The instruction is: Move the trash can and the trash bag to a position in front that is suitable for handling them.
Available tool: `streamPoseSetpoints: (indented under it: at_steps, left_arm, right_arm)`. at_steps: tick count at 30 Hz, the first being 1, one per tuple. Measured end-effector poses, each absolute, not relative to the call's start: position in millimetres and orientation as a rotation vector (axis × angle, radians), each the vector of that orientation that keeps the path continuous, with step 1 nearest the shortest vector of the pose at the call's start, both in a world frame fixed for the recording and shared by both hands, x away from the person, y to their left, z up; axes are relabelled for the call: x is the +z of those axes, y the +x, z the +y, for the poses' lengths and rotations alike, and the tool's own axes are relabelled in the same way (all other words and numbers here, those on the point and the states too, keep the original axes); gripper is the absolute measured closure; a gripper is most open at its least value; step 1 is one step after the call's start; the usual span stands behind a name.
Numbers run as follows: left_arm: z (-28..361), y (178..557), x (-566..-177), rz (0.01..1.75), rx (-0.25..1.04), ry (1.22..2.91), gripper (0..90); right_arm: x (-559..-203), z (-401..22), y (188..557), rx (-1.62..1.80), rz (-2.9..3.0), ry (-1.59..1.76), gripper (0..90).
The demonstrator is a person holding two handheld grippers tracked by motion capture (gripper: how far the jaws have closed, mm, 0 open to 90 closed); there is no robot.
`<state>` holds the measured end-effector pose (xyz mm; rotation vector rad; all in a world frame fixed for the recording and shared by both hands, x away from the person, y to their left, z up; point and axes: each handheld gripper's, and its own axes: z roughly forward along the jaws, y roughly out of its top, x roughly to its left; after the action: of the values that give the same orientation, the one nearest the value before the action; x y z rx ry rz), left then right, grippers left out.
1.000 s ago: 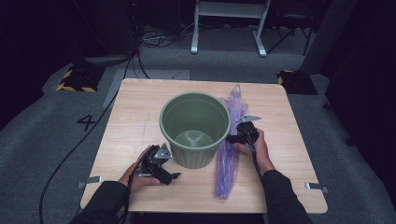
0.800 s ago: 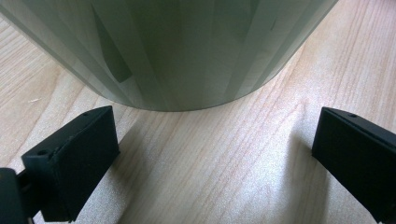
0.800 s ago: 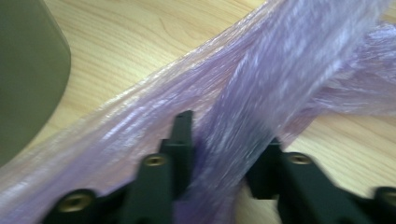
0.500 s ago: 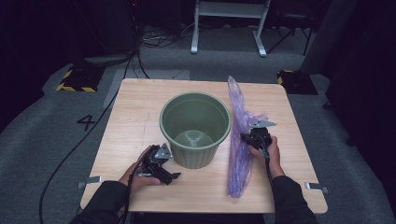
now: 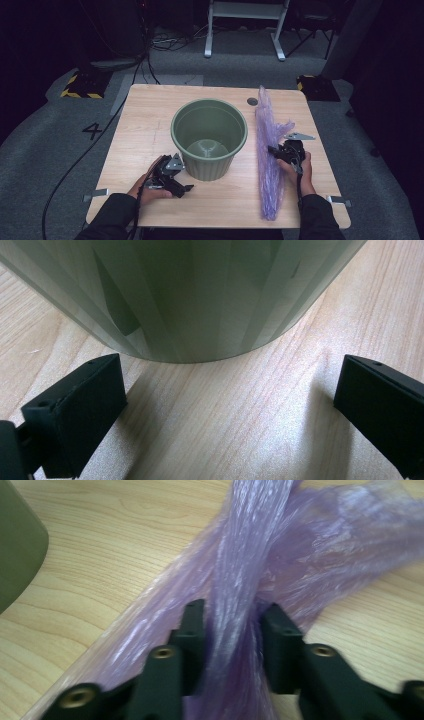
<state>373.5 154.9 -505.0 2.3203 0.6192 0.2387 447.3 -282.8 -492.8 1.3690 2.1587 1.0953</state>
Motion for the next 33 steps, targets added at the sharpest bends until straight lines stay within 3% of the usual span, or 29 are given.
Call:
streamPoseSetpoints:
  at_steps: [6, 10, 26, 33]
  left_arm:
    - [154.9, 373.5, -505.0, 0.619, 0.239, 2.321, 0.0]
    - [154.8, 373.5, -505.0, 0.620, 0.239, 2.320, 0.0]
    - [155.2, 373.3, -505.1, 0.615, 0.237, 2.319, 0.0]
    - [155.3, 373.2, -505.2, 0.614, 0.236, 2.319, 0.0]
  right_arm:
    - [-487.4, -287.1, 443.4, 1.077, 2.189, 1.373, 31.5]
    - [-480.4, -288.6, 437.9, 1.118, 2.186, 1.341, 24.8]
    - [-456.1, -313.5, 391.1, 1.117, 2.230, 1.199, 21.0]
    - [-468.4, -314.0, 358.2, 1.094, 2.374, 1.117, 22.5]
